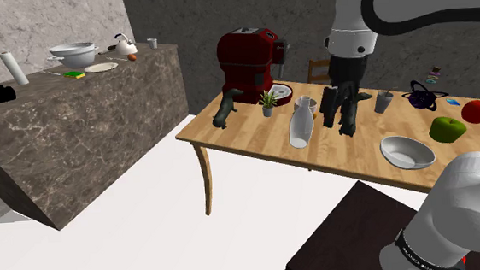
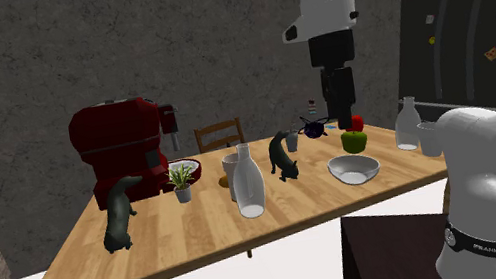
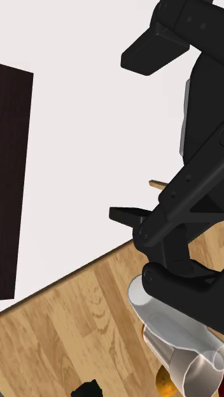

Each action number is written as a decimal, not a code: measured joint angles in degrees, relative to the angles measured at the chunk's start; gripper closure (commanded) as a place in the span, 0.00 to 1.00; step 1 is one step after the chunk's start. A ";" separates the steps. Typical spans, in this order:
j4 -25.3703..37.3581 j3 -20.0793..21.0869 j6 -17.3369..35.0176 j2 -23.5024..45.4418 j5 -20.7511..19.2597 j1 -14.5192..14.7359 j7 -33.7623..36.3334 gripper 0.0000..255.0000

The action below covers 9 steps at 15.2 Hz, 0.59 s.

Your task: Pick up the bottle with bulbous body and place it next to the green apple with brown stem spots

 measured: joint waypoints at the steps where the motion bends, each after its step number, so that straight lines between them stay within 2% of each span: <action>1: 0.00 0.00 0.00 0.00 0.00 0.00 0.00 0.00; 9: 2.94 -5.52 7.09 10.58 -4.67 -2.98 -6.58 0.00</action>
